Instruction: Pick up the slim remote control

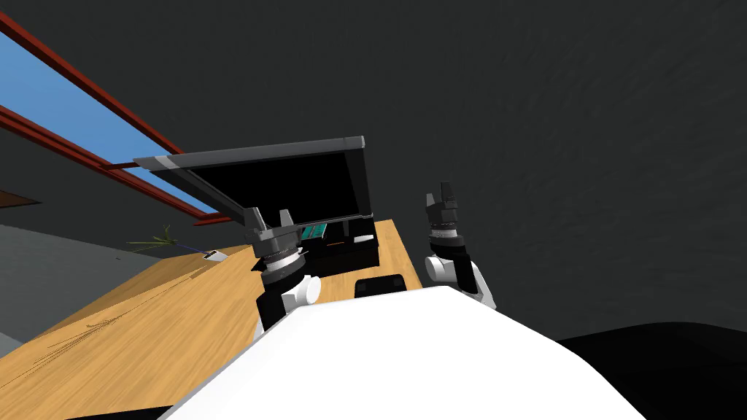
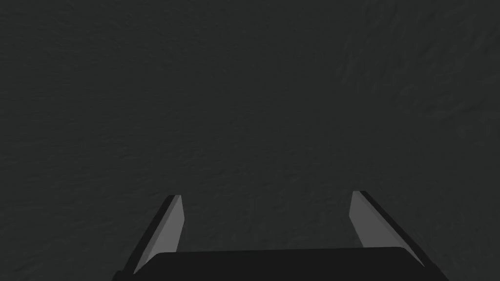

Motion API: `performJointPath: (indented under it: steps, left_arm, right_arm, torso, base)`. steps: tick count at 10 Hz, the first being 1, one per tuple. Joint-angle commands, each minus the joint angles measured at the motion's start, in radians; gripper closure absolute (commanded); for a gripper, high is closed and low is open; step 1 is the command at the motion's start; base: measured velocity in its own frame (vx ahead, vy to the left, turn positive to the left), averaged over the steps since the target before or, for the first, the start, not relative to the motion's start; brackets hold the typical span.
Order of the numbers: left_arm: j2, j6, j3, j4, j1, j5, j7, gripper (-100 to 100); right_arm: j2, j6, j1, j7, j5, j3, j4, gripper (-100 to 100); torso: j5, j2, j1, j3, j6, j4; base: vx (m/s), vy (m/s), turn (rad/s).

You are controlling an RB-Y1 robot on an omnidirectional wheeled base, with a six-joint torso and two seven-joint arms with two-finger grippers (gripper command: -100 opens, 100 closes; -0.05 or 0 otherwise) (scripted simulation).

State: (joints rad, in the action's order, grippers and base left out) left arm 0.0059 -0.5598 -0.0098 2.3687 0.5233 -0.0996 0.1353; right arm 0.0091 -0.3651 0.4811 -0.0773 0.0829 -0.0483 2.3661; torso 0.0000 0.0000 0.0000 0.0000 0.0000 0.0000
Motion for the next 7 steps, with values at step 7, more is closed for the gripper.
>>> performJointPath:
  steps: [7]
  left_arm:
    - [0.143, 0.197, -0.011, -0.145, -0.088, 0.008, -0.073, -100]
  right_arm:
    - [0.0, 0.0, 0.0, 0.0, 0.0, 0.0, 0.0, 0]
  torso:
    - [0.0, 0.001, 0.001, 0.001, 0.0, 0.0]
  base:
    - [-0.015, 0.015, -0.117]
